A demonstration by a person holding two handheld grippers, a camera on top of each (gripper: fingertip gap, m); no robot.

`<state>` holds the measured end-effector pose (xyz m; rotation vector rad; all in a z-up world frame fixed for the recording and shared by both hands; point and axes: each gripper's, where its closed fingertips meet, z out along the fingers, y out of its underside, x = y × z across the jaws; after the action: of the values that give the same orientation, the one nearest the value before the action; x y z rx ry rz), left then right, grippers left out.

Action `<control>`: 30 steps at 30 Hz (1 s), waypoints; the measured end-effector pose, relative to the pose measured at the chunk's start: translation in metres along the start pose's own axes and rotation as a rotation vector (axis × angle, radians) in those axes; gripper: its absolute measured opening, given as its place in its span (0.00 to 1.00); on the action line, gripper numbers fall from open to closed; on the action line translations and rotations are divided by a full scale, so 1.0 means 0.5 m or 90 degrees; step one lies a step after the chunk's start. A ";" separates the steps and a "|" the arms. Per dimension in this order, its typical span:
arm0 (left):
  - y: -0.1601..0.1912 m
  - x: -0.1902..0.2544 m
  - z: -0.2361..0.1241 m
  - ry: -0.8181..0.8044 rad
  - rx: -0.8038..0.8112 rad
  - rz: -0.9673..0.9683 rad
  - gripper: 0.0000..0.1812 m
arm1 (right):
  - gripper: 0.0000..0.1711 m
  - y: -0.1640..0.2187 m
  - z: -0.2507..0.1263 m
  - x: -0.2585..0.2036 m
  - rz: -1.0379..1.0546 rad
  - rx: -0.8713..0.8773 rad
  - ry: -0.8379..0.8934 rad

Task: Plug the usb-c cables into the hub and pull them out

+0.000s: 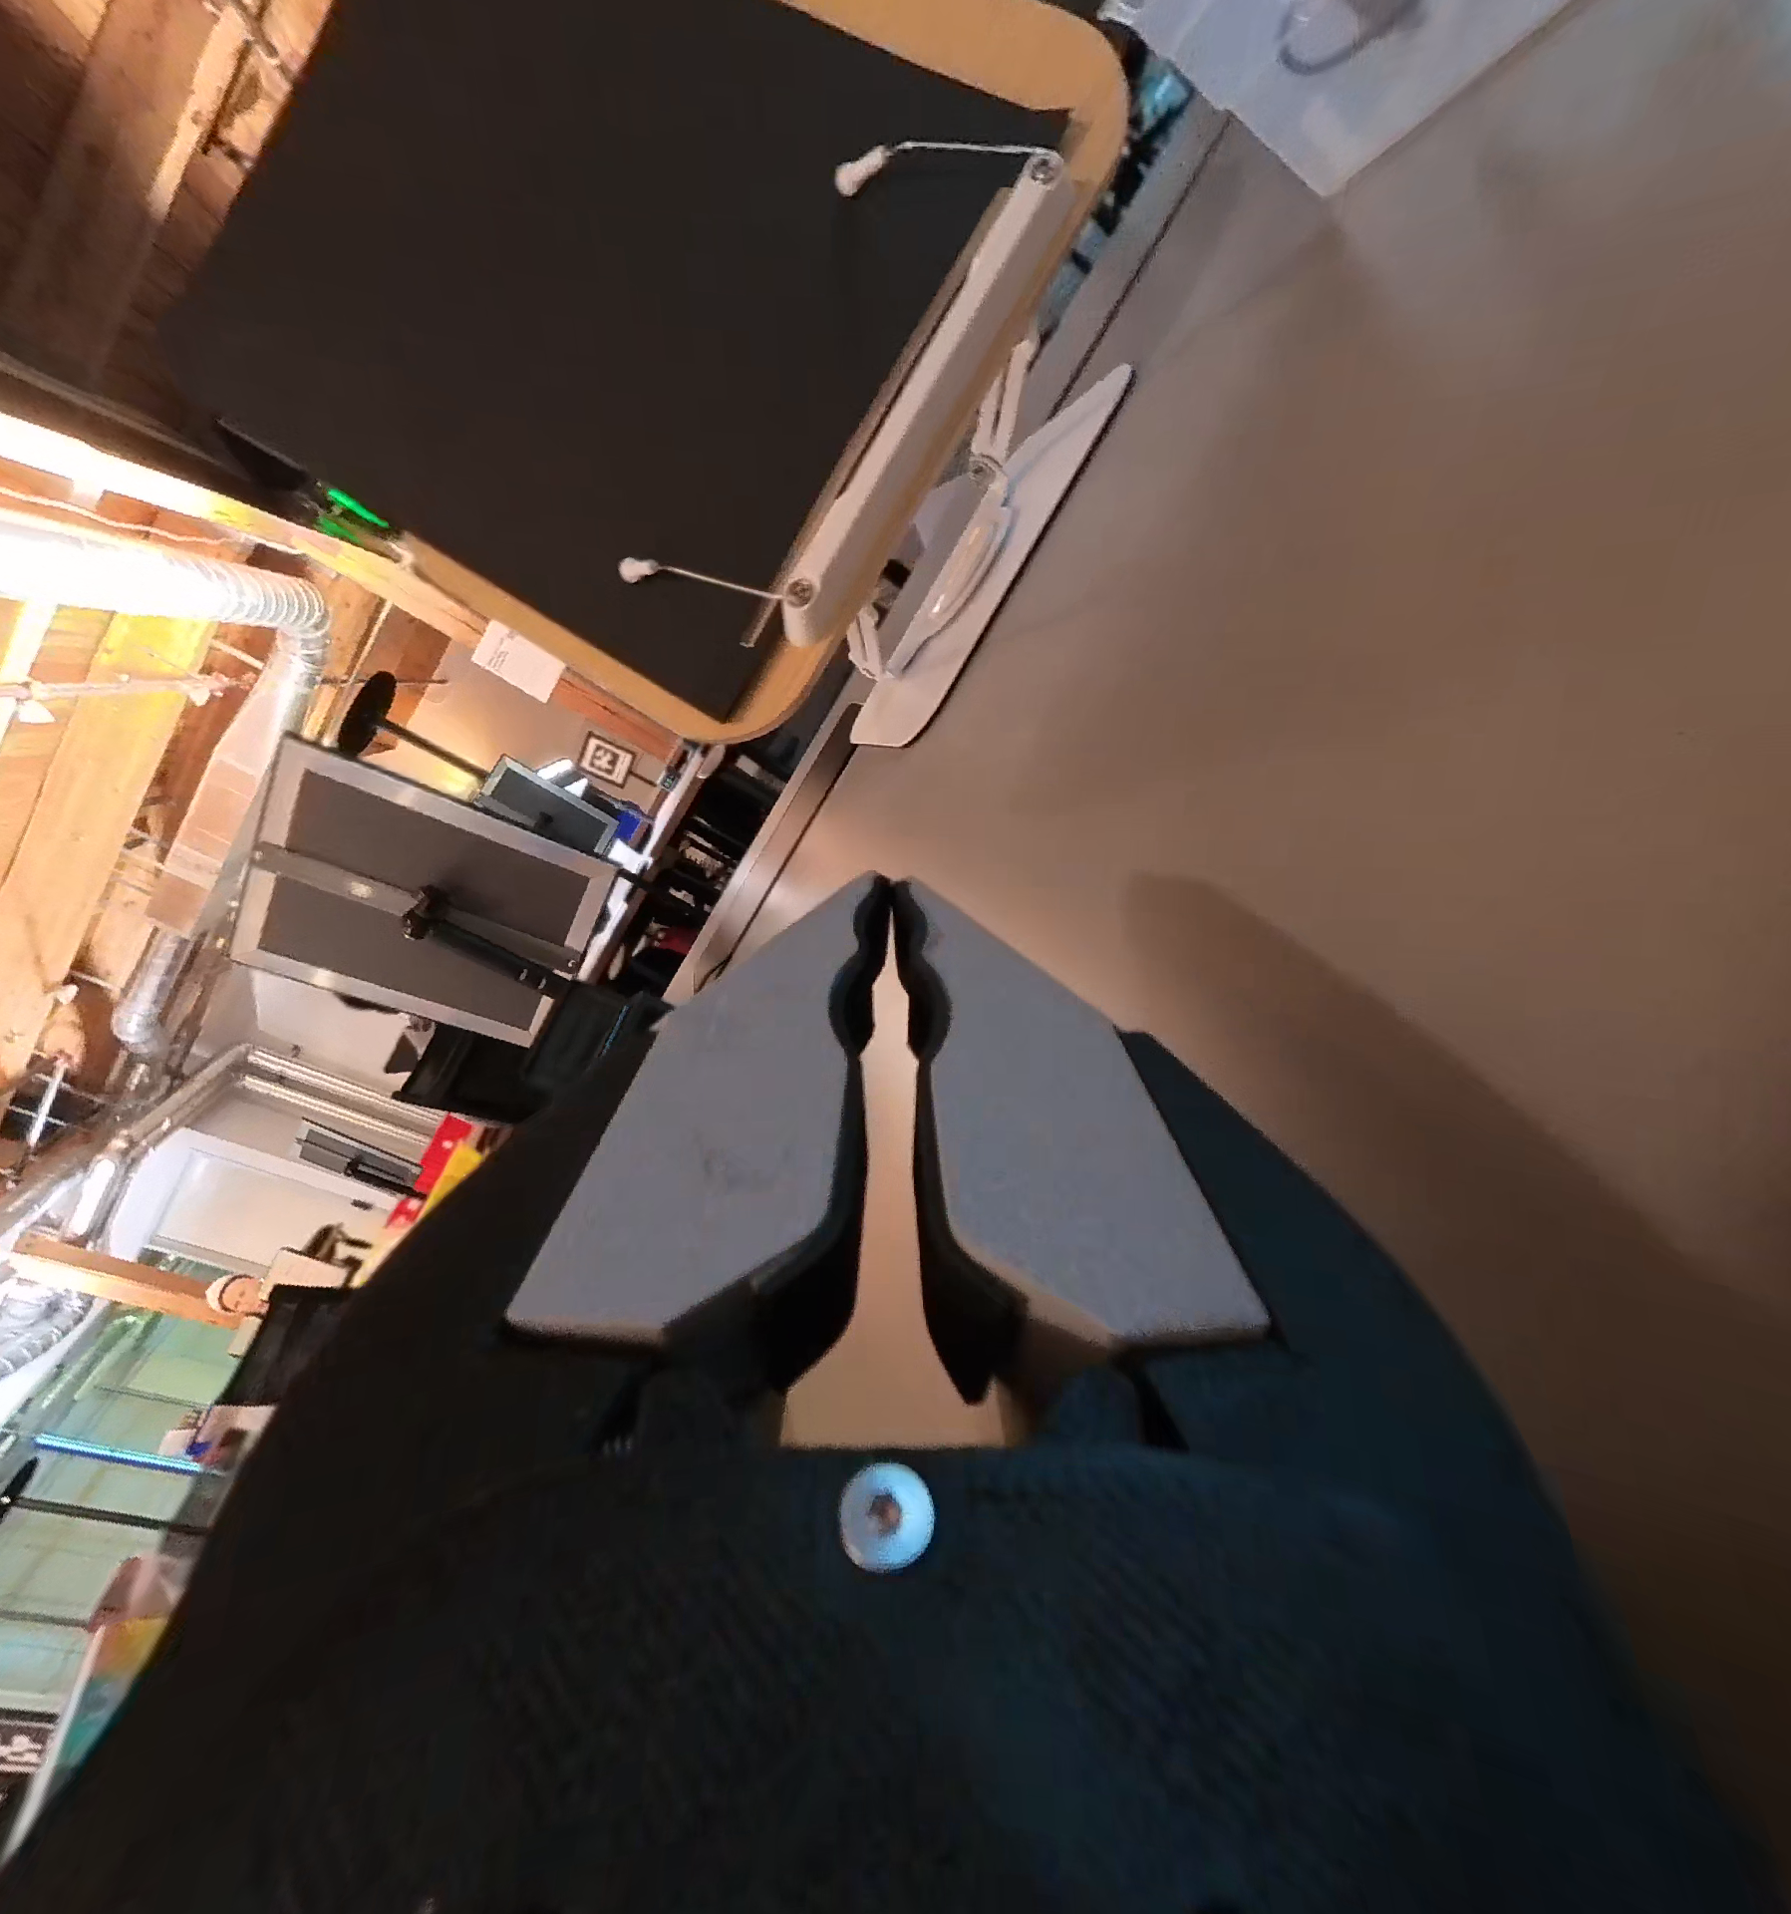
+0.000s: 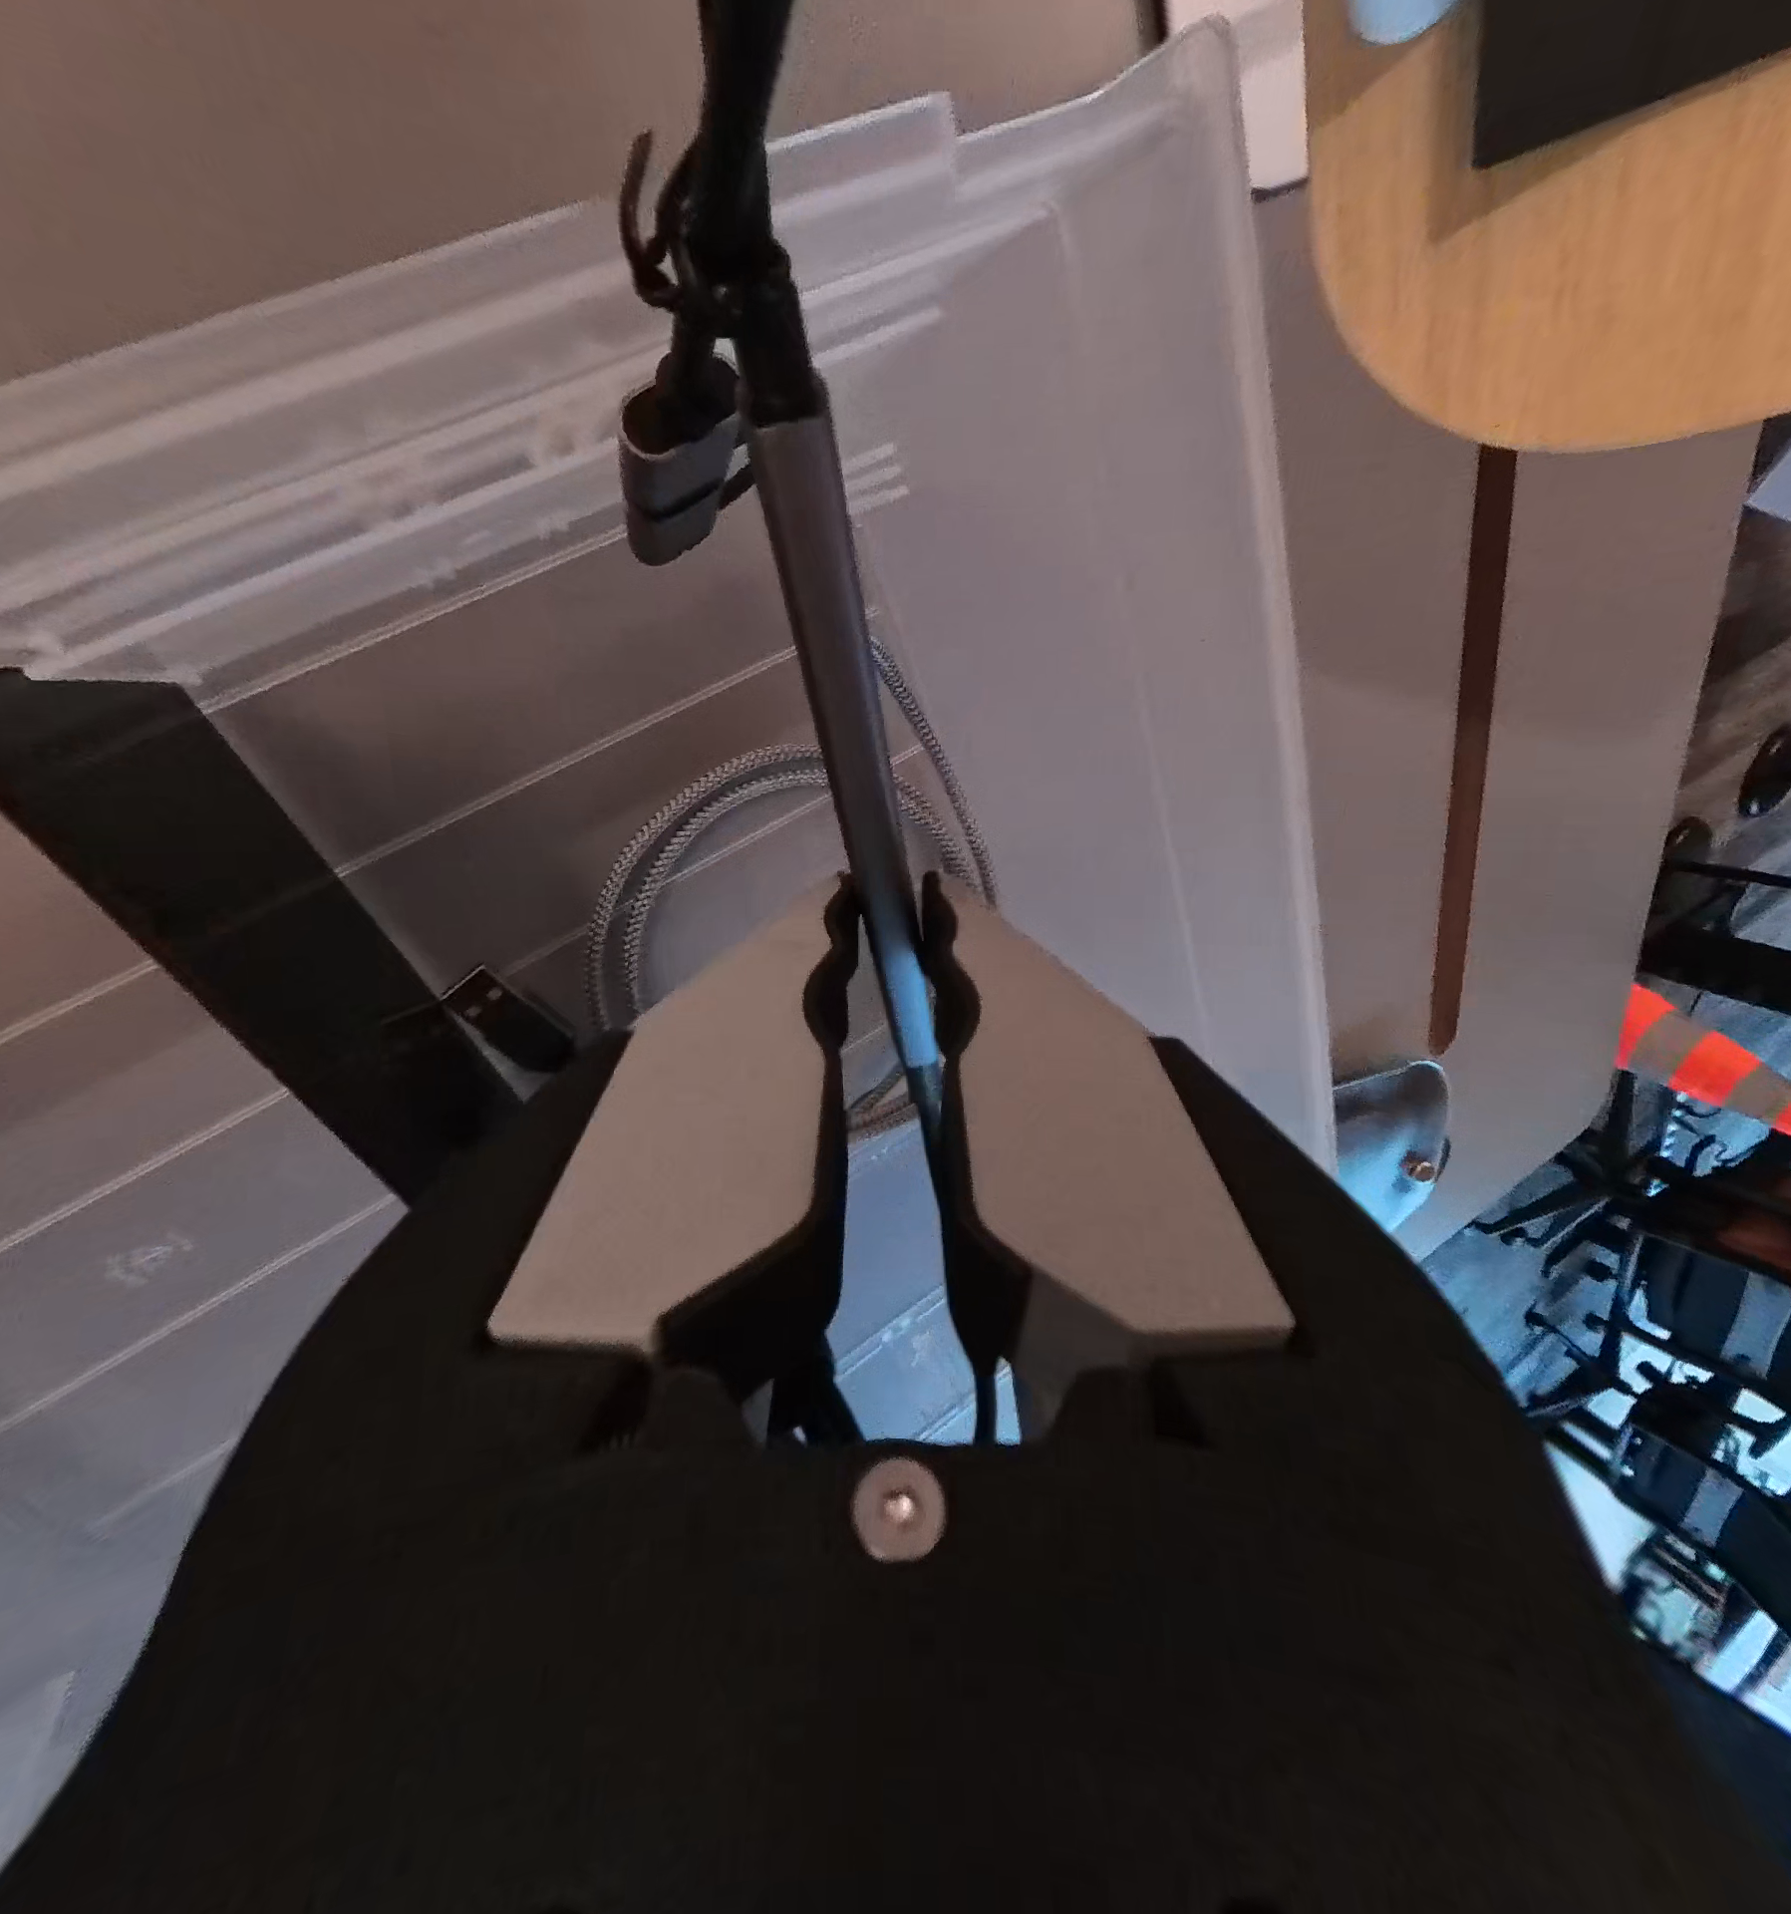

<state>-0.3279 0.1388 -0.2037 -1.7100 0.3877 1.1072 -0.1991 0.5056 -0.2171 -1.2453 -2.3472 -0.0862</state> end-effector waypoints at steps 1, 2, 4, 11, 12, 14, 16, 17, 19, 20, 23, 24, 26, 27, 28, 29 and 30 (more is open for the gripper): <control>0.001 0.006 0.001 0.004 -0.004 0.012 0.00 | 0.05 -0.001 0.001 0.004 -0.009 0.003 0.003; 0.003 0.012 0.003 0.009 -0.010 0.024 0.00 | 0.06 -0.002 0.003 0.008 -0.023 0.003 0.010; 0.006 0.020 0.007 0.017 -0.018 0.042 0.00 | 0.06 -0.004 0.006 0.020 -0.048 -0.005 0.039; 0.014 0.016 0.015 0.016 -0.035 0.029 0.00 | 0.25 -0.015 -0.070 0.066 -0.097 0.042 0.205; 0.017 0.017 0.019 0.019 -0.040 0.033 0.00 | 0.30 -0.020 -0.095 0.071 -0.083 0.073 0.226; 0.022 0.020 0.028 0.025 -0.052 0.039 0.00 | 0.35 -0.034 -0.151 0.066 -0.047 0.155 0.241; 0.025 0.019 0.034 0.030 -0.058 0.027 0.00 | 0.35 -0.049 -0.217 0.057 -0.007 0.237 0.249; 0.025 0.016 0.035 0.030 -0.057 0.018 0.00 | 0.35 -0.059 -0.253 0.051 0.015 0.280 0.252; 0.025 0.007 0.034 0.026 -0.052 -0.006 0.00 | 0.40 -0.094 -0.332 0.031 0.068 0.388 0.252; 0.025 0.002 0.034 0.023 -0.050 -0.015 0.00 | 0.47 -0.120 -0.370 0.011 0.096 0.451 0.236; 0.022 -0.005 0.031 0.016 -0.041 -0.029 0.00 | 0.59 -0.209 -0.444 -0.094 0.152 0.580 0.106; 0.021 -0.005 0.028 0.017 -0.037 -0.031 0.00 | 0.65 -0.238 -0.452 -0.139 0.155 0.592 0.053; 0.014 -0.001 0.021 0.025 -0.022 -0.028 0.00 | 0.66 -0.300 -0.459 -0.216 0.170 0.621 -0.022; 0.009 0.002 0.017 0.031 -0.013 -0.026 0.00 | 0.67 -0.334 -0.455 -0.257 0.180 0.645 -0.068; 0.006 0.005 0.012 0.034 -0.007 -0.025 0.00 | 0.67 -0.368 -0.445 -0.305 0.186 0.666 -0.134; 0.001 0.006 0.008 0.035 0.001 -0.026 0.00 | 0.66 -0.402 -0.429 -0.355 0.190 0.679 -0.209; -0.004 0.006 0.004 0.036 0.008 -0.030 0.00 | 0.64 -0.432 -0.406 -0.397 0.199 0.681 -0.272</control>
<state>-0.3259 0.1422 -0.2054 -1.7341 0.3871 1.0214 -0.1997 0.1721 -0.0894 -1.0526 -1.9135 1.4427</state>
